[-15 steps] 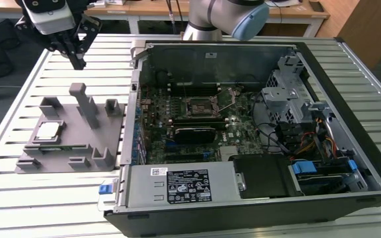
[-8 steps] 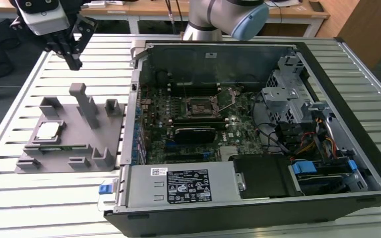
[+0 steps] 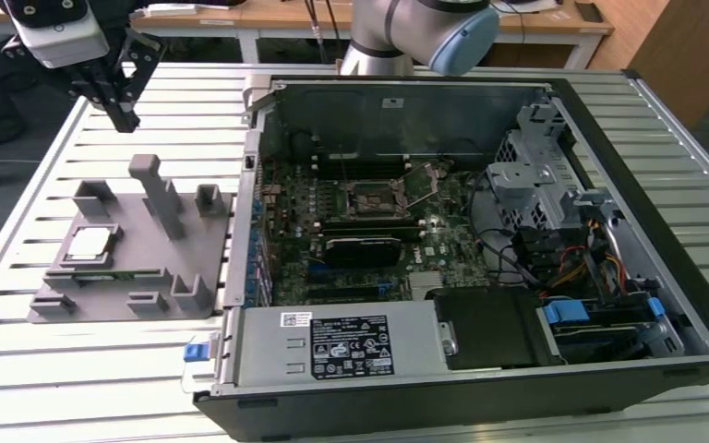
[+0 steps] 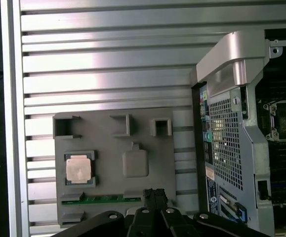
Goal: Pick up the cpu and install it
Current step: 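Reach for the cpu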
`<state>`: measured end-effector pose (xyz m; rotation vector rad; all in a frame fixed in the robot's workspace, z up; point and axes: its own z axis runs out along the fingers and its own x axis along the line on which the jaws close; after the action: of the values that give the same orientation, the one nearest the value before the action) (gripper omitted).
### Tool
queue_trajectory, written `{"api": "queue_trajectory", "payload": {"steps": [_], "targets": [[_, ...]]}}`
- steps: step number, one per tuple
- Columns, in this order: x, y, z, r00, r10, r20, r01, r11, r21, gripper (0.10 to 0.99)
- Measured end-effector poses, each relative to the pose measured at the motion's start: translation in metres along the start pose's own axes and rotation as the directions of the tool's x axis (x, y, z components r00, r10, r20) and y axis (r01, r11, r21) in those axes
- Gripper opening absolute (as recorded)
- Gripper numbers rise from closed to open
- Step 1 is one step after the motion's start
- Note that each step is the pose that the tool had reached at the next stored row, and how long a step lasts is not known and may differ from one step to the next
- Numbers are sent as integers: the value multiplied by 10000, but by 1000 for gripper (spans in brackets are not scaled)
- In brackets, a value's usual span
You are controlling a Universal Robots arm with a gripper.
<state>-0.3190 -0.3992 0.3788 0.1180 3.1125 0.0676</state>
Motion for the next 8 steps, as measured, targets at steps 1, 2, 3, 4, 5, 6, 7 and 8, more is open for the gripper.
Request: {"api": "queue_trajectory", "payload": {"steps": [1, 2, 3, 4, 5, 6, 7, 8], "targets": [[18, -2, 1, 10000, 0, 0, 0, 10000, 0, 106], [35, -3, 2, 10000, 0, 0, 0, 10000, 0, 106], [52, -4, 3, 10000, 0, 0, 0, 10000, 0, 106], [68, -6, 4, 10000, -1, 0, 1, 10000, 0, 106], [86, -7, 5, 10000, -1, 0, 1, 10000, 0, 106], [106, -9, 5, 10000, -1, 1, 1, 10000, 0, 106], [124, -10, 6, 10000, -1, 1, 1, 10000, -1, 106], [144, -12, 7, 10000, -1, 1, 1, 10000, 0, 106]]}}
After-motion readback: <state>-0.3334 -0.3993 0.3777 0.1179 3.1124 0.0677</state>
